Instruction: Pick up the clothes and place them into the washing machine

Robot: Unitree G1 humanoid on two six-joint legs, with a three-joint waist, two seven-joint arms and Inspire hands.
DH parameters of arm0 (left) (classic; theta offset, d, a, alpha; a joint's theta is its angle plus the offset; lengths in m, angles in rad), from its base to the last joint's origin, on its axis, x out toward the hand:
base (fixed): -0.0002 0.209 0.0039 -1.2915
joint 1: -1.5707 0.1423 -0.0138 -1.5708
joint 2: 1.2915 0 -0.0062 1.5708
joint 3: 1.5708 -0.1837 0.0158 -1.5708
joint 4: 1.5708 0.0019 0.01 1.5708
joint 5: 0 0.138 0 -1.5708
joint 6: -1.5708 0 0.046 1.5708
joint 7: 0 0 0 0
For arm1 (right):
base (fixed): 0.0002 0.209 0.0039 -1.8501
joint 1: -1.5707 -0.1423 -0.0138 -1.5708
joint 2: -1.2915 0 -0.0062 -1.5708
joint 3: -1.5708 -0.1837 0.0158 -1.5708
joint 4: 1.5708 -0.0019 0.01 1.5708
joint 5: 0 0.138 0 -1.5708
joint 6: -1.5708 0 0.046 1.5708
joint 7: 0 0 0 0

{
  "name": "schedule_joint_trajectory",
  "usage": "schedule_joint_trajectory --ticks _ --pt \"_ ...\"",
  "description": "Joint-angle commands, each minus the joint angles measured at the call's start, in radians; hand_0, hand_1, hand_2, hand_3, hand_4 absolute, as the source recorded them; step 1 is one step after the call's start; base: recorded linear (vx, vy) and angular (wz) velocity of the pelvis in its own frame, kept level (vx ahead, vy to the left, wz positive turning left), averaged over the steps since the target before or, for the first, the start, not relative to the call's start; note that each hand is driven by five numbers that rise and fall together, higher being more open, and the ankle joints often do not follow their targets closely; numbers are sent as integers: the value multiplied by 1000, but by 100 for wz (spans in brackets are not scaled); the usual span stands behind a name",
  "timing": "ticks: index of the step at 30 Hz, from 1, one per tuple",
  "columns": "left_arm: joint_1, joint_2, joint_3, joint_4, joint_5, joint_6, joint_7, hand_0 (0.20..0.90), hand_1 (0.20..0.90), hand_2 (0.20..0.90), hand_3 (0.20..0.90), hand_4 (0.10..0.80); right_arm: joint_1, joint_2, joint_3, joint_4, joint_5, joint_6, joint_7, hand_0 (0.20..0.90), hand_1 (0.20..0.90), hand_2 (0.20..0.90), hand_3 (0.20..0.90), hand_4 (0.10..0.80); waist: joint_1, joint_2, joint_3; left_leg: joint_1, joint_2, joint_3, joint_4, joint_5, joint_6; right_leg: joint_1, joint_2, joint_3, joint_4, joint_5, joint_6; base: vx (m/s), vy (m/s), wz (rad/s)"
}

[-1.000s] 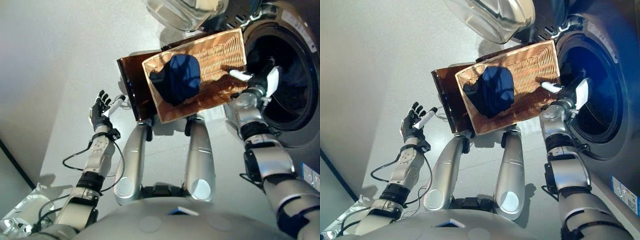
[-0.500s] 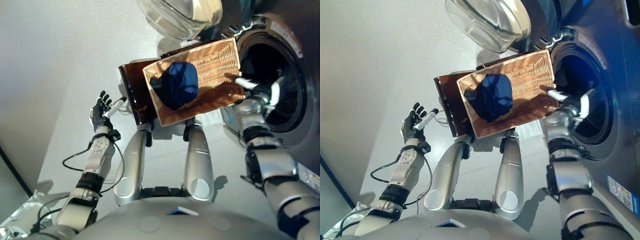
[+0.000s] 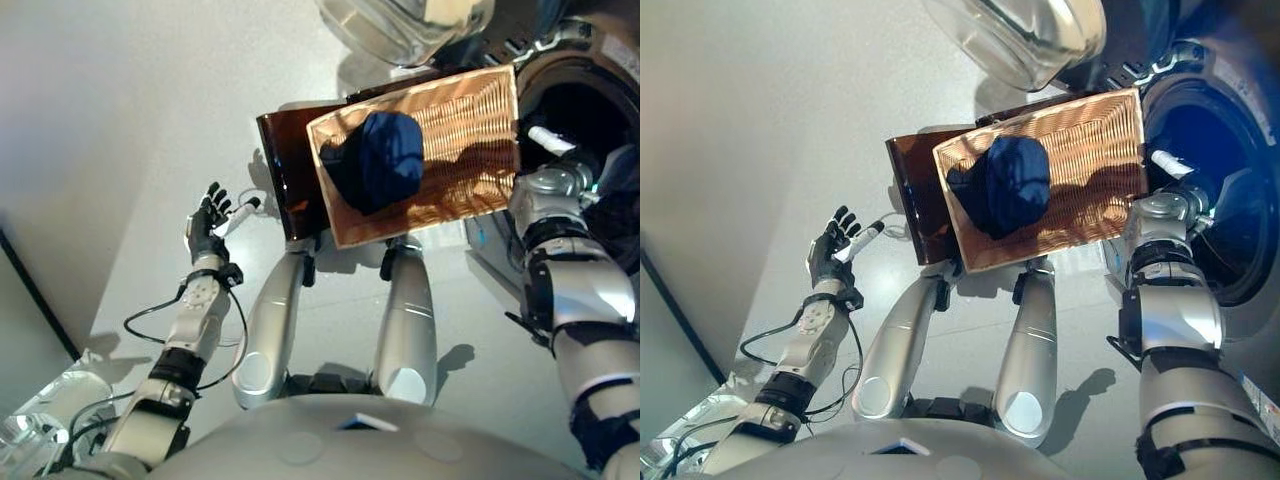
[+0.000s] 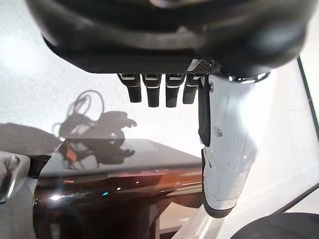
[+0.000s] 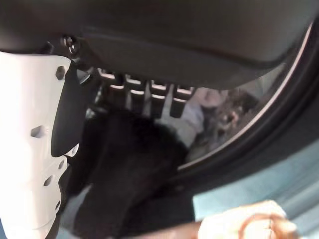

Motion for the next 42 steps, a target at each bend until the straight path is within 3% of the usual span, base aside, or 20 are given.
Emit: schedule_joint_trajectory --ticks 1,6,26,28,42 --pt "60 50 19 -112 4 -62 8 900 900 900 900 800 -3 -120 23 2 10 -40 -35 900 900 900 900 800 -19 26 -20 -41 7 -13 191 -163 -73 1 23 4 62 -53 -9 -70 -39 4" --pt "96 69 37 -167 -4 -62 7 900 900 900 900 800 10 -158 31 25 7 -24 -11 900 900 900 900 800 -15 25 -14 -124 13 -17 334 -219 -69 -78 20 16 194 -101 -29 -48 -28 6" --pt "152 112 53 -228 -29 -77 -28 900 900 900 900 800 -35 -289 130 51 -75 -14 78 900 900 900 900 800 0 28 -28 -203 9 -5 362 -215 -64 -164 22 23 226 -107 -38 -4 -3 1" --pt "148 110 57 -224 -32 -77 -29 900 900 900 900 800 -43 -289 147 40 -83 -18 90 200 200 200 200 300 -2 24 -31 -207 10 -3 363 -212 -64 -165 24 22 226 -107 -39 0 0 0" --pt "153 112 81 -234 -39 -84 -33 900 900 900 900 800 -51 -262 180 61 -112 -21 144 200 200 200 200 300 2 13 -43 -218 9 -7 354 -207 -61 -173 29 16 219 -103 -41 0 0 0"
